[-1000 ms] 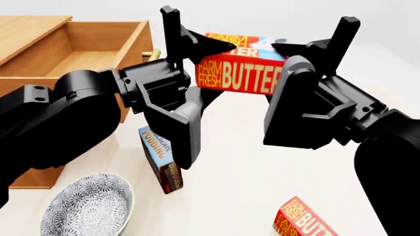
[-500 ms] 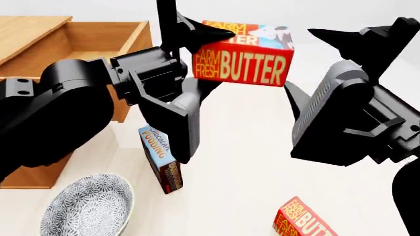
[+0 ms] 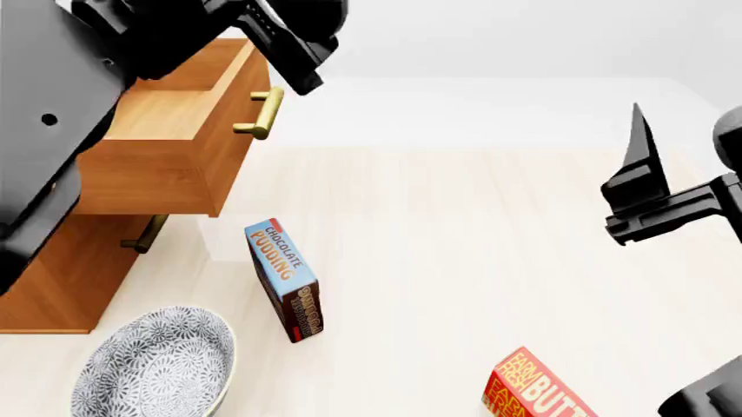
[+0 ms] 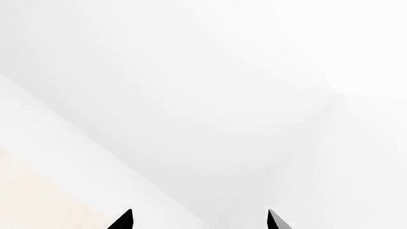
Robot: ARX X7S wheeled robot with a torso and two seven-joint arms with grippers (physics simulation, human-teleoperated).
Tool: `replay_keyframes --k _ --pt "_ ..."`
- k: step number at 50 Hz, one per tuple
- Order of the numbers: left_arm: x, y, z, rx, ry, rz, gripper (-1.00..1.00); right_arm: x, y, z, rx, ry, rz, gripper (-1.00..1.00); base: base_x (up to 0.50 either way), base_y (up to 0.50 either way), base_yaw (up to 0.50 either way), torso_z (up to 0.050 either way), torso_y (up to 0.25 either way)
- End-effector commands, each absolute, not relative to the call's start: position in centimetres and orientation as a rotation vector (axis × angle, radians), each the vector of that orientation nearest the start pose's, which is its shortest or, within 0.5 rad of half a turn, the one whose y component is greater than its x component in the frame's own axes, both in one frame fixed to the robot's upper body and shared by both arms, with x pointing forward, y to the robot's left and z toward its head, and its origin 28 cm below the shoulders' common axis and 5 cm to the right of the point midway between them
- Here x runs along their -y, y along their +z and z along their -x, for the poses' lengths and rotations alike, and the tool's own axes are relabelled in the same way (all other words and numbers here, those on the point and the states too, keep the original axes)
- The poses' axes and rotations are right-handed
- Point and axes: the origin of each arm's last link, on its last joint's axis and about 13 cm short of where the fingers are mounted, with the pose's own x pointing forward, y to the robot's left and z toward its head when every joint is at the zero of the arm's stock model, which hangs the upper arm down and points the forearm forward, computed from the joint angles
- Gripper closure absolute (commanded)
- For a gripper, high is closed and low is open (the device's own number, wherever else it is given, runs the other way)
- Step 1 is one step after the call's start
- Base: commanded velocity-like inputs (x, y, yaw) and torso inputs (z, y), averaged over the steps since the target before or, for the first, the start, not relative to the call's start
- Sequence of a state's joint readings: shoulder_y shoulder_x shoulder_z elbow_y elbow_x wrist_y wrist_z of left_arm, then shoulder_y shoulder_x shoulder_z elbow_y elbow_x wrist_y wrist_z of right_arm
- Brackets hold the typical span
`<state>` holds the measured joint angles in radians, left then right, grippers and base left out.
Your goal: Put the butter at the front in the top drawer of the cabinet and close it.
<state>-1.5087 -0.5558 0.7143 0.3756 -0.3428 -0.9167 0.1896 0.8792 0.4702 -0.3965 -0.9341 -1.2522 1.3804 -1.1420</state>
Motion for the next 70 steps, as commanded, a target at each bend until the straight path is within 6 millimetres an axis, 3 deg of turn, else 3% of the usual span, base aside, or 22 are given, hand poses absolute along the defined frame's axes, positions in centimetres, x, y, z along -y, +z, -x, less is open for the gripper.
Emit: replay_keyframes --k 1,5,12,26,34,51,70 --pt "-22.1 40.9 -27.3 0.2 -0.216 -0.602 1.0 16.1 28.4 -17.2 0.222 -0.078 0.188 -1.0 0.0 0.0 0.0 0.0 0.0" --pt "-22.5 42.0 -28.0 0.081 -0.146 -0.448 1.0 15.7 28.6 -17.3 0.243 -0.063 0.164 -1.0 0.0 0.0 0.0 0.0 0.0" --pt "-24.1 43.7 -30.4 -0.14 -0.09 -0.343 1.0 15.4 28.8 -17.3 0.274 -0.027 0.133 -1.0 0.0 0.0 0.0 0.0 0.002" --pt "-26.1 46.2 -35.5 -0.284 -0.009 -0.198 1.0 15.7 28.1 -17.0 0.284 -0.005 0.116 -1.0 0.0 0.0 0.0 0.001 0.001" --pt "-27.1 44.3 -36.4 -0.331 0.052 -0.093 1.0 15.7 27.1 -16.3 0.278 -0.006 0.118 -1.0 0.0 0.0 0.0 0.0 0.001" --pt "-27.2 38.9 -38.7 -0.409 0.275 -0.129 1.0 15.6 26.1 -15.9 0.267 0.033 0.11 -1.0 0.0 0.0 0.0 0.001 0.001" --pt "-28.6 37.1 -39.0 -0.435 0.419 -0.099 1.0 15.7 25.3 -15.4 0.258 0.039 0.094 -1.0 0.0 0.0 0.0 0.001 0.001"
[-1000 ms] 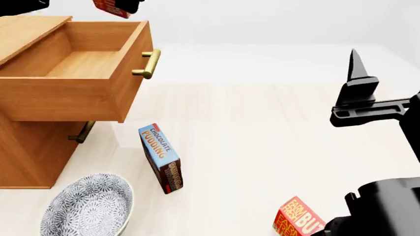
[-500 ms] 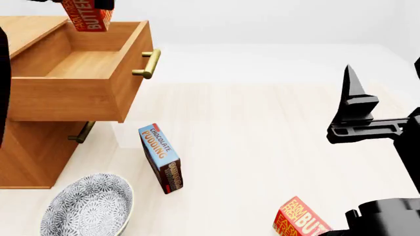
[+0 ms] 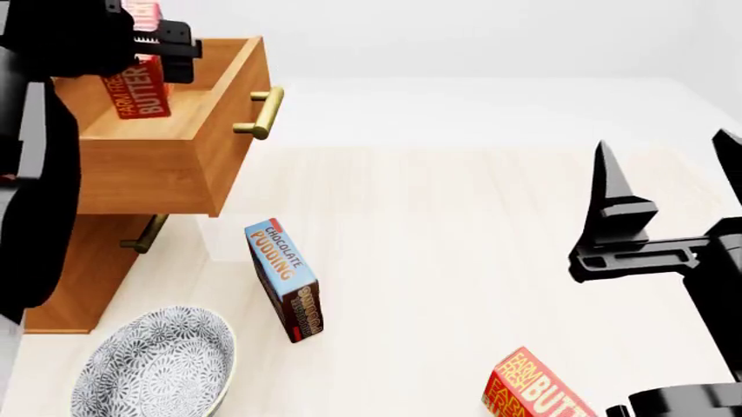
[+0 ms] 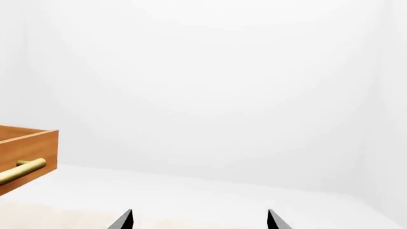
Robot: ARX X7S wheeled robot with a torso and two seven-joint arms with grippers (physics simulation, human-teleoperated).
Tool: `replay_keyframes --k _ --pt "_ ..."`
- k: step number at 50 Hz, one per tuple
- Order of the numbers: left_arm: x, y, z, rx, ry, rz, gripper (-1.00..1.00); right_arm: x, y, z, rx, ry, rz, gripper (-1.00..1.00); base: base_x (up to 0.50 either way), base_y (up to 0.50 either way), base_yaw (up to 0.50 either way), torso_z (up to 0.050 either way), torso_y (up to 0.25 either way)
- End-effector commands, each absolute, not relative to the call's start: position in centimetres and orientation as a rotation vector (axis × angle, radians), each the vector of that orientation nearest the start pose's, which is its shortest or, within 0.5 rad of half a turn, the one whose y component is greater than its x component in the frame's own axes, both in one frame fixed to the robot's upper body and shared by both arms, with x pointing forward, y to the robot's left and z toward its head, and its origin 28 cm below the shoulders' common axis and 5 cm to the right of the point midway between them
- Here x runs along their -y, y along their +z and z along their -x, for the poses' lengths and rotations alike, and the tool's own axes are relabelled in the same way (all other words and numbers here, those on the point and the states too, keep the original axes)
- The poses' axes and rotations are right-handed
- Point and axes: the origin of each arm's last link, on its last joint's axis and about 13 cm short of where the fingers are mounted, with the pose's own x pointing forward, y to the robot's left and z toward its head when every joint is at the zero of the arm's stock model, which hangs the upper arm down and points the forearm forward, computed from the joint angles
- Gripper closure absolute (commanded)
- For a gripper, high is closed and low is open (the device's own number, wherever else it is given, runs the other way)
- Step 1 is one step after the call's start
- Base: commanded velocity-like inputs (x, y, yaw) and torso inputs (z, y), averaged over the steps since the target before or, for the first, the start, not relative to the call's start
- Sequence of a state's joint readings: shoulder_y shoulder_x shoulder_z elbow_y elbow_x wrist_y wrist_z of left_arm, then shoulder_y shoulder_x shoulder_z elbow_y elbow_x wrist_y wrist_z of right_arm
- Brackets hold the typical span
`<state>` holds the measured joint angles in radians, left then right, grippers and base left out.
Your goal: Put the butter at the front in the top drawer of the cabinet and close it.
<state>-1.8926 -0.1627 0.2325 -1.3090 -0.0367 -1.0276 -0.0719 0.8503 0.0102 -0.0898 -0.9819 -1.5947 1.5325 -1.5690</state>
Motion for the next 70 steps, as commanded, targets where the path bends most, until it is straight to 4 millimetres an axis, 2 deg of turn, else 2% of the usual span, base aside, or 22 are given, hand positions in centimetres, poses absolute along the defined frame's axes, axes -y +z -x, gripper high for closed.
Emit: replay_keyframes --k 1,16,40,48,49,63,66,70 --pt "-28.8 36.9 -39.0 -0.436 0.426 -0.092 1.0 15.7 25.2 -15.4 0.258 0.039 0.095 -1.0 0.0 0.0 0.0 0.0 0.0" --pt "-29.5 35.6 -39.1 -0.482 0.434 -0.045 1.0 15.4 25.2 -15.5 0.25 0.055 0.106 -1.0 0.0 0.0 0.0 0.0 0.001" --pt "-28.2 34.1 -39.8 -0.497 0.324 -0.071 1.0 15.3 24.7 -15.0 0.251 0.059 0.098 -1.0 0.0 0.0 0.0 0.001 0.001" --pt "-28.4 33.6 -39.9 -0.497 0.292 -0.068 1.0 15.4 24.6 -14.9 0.257 0.056 0.094 -1.0 0.0 0.0 0.0 0.0 0.001" --pt "-28.4 33.5 -39.9 -0.499 0.286 -0.071 -1.0 15.4 24.6 -14.9 0.258 0.056 0.094 -1.0 0.0 0.0 0.0 0.0 0.0" --pt "-28.3 35.0 -39.8 -0.456 0.243 -0.1 -1.0 15.5 24.8 -14.9 0.279 0.057 0.087 -1.0 0.0 0.0 0.0 0.0 0.0" --pt "-28.0 36.3 -39.7 -0.41 0.24 -0.127 -1.0 15.6 24.8 -14.9 0.282 0.056 0.084 -1.0 0.0 0.0 0.0 0.0 0.0" --pt "-27.6 39.5 -39.1 -0.316 0.242 -0.177 -1.0 15.6 24.9 -14.9 0.287 0.055 0.087 -1.0 0.0 0.0 0.0 0.0 0.0"
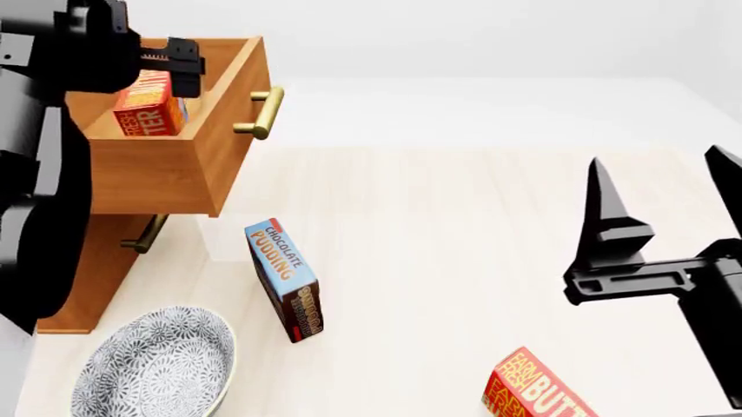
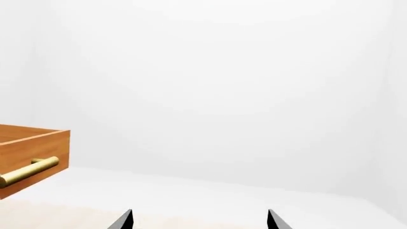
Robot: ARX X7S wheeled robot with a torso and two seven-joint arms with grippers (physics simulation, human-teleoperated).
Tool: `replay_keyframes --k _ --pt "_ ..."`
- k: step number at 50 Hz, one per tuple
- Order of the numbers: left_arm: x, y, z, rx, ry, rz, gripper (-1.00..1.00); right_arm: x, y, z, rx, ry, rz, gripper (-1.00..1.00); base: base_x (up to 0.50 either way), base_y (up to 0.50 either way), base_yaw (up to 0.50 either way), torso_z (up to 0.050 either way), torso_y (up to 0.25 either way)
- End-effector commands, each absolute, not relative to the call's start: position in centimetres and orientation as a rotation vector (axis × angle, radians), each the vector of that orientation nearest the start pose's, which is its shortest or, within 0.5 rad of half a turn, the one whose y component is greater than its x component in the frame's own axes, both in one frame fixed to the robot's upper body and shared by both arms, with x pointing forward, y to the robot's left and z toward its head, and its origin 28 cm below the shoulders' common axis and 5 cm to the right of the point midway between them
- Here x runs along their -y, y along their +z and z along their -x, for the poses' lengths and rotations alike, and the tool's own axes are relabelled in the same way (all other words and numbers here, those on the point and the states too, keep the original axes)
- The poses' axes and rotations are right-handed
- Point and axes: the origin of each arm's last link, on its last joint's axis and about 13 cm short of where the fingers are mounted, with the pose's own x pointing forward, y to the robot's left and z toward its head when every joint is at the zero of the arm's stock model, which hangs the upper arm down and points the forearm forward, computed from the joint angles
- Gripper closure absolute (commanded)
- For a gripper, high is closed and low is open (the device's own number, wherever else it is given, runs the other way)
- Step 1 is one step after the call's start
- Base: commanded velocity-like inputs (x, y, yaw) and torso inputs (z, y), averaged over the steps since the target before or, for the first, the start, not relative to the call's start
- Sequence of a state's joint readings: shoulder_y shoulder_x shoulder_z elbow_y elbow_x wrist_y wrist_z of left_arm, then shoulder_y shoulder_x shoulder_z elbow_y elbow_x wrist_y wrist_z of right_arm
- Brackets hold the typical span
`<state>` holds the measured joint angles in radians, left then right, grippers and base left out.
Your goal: Put the butter at the front in the top drawer of the cabinet and close it.
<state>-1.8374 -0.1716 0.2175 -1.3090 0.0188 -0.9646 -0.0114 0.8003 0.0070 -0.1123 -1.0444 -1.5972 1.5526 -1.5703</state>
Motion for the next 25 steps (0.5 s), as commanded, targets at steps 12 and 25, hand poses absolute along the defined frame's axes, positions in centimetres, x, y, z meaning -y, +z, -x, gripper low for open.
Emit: replay_keyframes --k 12,25 --pt "-26.7 44.0 -38.2 -0.129 0.164 -0.223 -1.0 15.3 25.0 -15.1 0.289 0.083 0.091 -1.0 0.0 0.0 0.0 0.0 0.0" --pt "-23.0 42.3 -36.5 -0.002 -0.122 -0.268 -1.0 15.4 24.9 -15.1 0.289 0.082 0.085 -1.0 0.0 0.0 0.0 0.0 0.0"
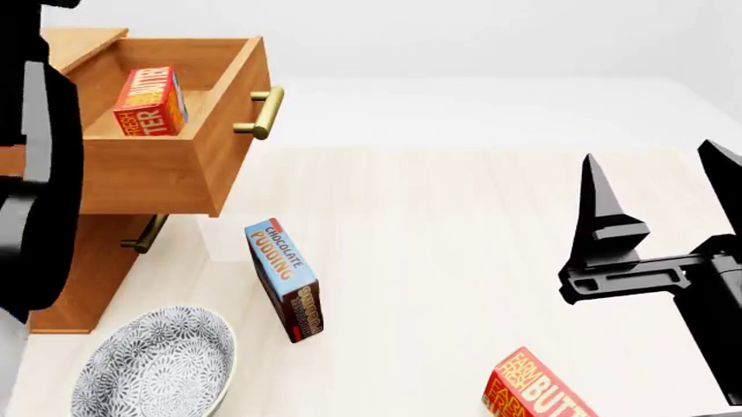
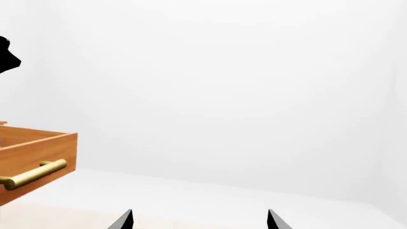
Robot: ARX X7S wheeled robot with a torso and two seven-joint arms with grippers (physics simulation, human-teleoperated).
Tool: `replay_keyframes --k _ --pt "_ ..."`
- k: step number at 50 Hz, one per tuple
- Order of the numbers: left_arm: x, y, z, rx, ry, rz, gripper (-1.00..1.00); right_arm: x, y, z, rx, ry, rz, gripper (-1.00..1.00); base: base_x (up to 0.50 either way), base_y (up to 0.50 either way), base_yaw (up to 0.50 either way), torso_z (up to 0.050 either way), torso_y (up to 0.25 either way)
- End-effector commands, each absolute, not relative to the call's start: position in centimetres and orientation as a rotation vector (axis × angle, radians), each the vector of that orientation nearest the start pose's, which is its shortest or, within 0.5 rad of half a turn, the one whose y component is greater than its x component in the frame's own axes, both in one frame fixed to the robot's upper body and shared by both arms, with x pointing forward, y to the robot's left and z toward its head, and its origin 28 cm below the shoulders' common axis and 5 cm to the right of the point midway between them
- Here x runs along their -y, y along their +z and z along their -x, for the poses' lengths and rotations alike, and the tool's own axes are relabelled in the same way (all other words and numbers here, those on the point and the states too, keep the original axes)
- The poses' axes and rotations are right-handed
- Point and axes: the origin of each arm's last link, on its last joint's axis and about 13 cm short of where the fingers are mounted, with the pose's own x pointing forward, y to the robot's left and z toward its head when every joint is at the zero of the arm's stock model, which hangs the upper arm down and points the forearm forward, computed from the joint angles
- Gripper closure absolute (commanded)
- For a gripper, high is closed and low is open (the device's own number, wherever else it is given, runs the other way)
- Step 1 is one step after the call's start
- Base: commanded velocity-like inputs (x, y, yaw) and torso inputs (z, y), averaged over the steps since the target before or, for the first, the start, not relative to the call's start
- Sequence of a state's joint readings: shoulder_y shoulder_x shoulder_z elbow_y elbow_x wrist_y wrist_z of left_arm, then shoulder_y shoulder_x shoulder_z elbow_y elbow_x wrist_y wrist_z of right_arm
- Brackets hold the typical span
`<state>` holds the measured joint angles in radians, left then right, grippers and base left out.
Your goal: Put the butter at the front in the top drawer of the cabinet and close it.
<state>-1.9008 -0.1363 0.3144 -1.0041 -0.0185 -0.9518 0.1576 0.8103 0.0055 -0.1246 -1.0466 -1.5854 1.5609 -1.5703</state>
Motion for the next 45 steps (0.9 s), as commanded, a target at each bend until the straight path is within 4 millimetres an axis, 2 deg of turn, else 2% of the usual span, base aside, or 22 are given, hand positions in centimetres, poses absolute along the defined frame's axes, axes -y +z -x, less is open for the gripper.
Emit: replay_keyframes --k 1,12,24,38,45 --pt "-22.7 42.1 -36.2 0.0 -0.142 -0.268 -1.0 15.4 24.9 -15.1 0.289 0.082 0.083 -1.0 0.0 0.0 0.0 0.0 0.0" --pt "-19.9 39.1 -32.2 -0.048 -0.338 -0.22 -1.0 15.4 24.8 -15.0 0.288 0.076 0.071 -1.0 0.0 0.0 0.0 0.0 0.0" --pt "-17.9 36.6 -28.0 -0.068 -0.509 -0.251 -1.0 15.6 24.7 -15.1 0.283 0.077 0.059 -1.0 0.0 0.0 0.0 0.0 0.0" --pt "-16.2 32.8 -25.1 -0.135 -0.655 -0.275 -1.0 15.6 24.5 -15.0 0.272 0.076 0.057 -1.0 0.0 0.0 0.0 0.0 0.0" --pt "-15.6 32.0 -24.6 -0.154 -0.698 -0.254 -1.0 15.6 24.5 -15.0 0.273 0.073 0.054 -1.0 0.0 0.0 0.0 0.0 0.0"
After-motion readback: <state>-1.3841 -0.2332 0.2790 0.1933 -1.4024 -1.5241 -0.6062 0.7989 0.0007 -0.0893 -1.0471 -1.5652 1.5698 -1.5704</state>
